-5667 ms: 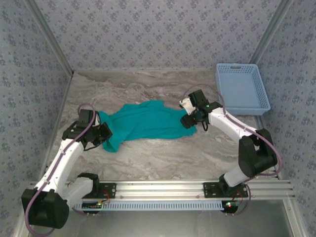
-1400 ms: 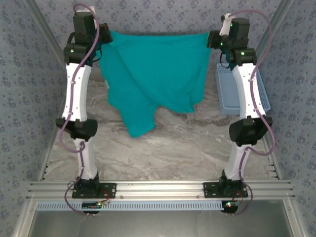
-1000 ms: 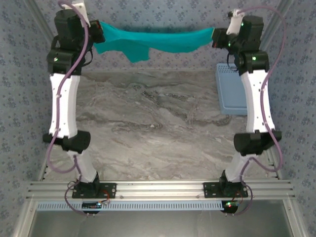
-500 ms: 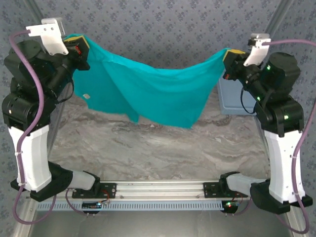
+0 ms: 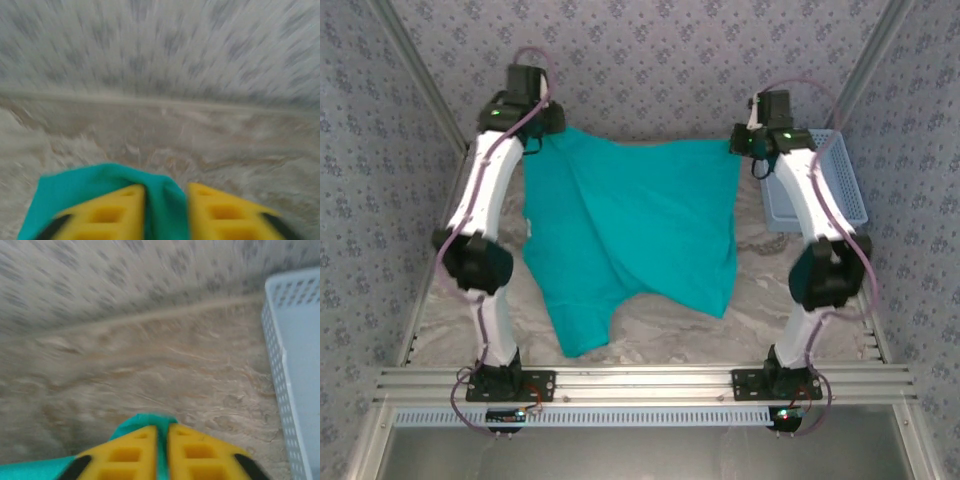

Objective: Fold the inside-out t-shirt

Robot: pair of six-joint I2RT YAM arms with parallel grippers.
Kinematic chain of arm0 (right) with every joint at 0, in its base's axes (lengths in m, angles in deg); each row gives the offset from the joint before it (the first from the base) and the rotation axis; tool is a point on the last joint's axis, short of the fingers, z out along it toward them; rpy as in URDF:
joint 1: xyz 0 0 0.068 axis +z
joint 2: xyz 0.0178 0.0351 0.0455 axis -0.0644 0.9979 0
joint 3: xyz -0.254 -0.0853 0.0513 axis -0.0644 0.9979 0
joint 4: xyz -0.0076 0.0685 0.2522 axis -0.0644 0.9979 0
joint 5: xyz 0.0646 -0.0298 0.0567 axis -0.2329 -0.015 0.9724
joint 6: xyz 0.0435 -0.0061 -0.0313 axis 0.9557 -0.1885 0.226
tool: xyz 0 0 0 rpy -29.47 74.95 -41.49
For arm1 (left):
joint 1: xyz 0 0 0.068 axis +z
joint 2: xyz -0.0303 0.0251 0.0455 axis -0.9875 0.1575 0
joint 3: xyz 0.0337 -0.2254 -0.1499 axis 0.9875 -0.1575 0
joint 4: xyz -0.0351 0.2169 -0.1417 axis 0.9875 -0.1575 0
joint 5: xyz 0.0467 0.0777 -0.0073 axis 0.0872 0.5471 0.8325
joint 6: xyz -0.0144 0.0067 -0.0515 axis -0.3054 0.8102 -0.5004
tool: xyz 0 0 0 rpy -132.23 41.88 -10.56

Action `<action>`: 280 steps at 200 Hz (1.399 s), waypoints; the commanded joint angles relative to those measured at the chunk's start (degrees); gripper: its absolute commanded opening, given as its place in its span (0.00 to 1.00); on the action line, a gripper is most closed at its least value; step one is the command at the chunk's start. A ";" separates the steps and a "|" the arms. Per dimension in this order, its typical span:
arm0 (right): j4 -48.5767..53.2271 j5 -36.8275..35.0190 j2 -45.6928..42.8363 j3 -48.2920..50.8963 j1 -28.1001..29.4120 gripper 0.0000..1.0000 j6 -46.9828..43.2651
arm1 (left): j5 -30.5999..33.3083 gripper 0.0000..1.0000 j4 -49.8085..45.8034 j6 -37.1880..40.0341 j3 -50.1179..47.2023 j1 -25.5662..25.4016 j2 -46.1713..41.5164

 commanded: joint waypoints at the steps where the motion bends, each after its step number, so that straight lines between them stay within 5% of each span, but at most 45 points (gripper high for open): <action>1: 2.25 1.94 10.21 -9.22 -2.37 0.27 2.88 | -4.26 0.74 -2.97 -4.52 7.91 1.40 9.21; 14: 4.67 4.48 16.12 -15.28 -3.39 0.40 3.50 | -3.87 0.78 -6.91 -7.61 16.06 2.22 15.50; 28: 5.13 5.15 18.12 -17.32 -3.37 0.44 4.34 | -3.30 0.80 -8.76 -9.03 21.26 2.62 18.76; 55: 4.52 3.77 13.95 -10.89 -0.86 0.51 -0.07 | -2.89 0.82 -8.92 -9.86 18.20 2.80 15.41; 74: 3.09 2.07 8.58 0.16 0.99 0.53 -1.71 | -2.26 0.82 -7.75 -11.40 6.06 2.71 7.36; 107: -0.56 5.64 3.21 15.84 2.66 0.54 -2.33 | -3.55 0.82 6.37 -16.49 -32.28 2.10 -11.91; 141: 0.31 5.09 5.01 17.71 4.54 0.51 -7.79 | -6.26 0.81 12.65 -18.21 -55.38 0.85 -21.94; 194: 3.38 1.33 9.02 17.54 6.46 0.47 -5.94 | -2.81 0.81 14.34 -21.96 -74.09 -1.02 -29.72; 234: 3.48 0.44 11.19 17.73 6.66 0.09 -5.51 | -1.60 0.80 14.04 -21.52 -77.13 -1.21 -28.67; 248: 3.03 0.59 10.91 18.27 6.36 0.04 -5.17 | 0.49 0.81 13.52 -21.00 -76.32 -1.07 -28.34; 265: 2.78 0.84 9.43 19.67 6.17 0.06 -4.51 | 1.75 0.81 13.38 -20.05 -74.65 -0.44 -27.03; 280: 1.98 -0.42 6.91 22.35 6.17 0.26 -3.22 | 2.26 0.81 13.57 -19.41 -72.65 0.15 -24.87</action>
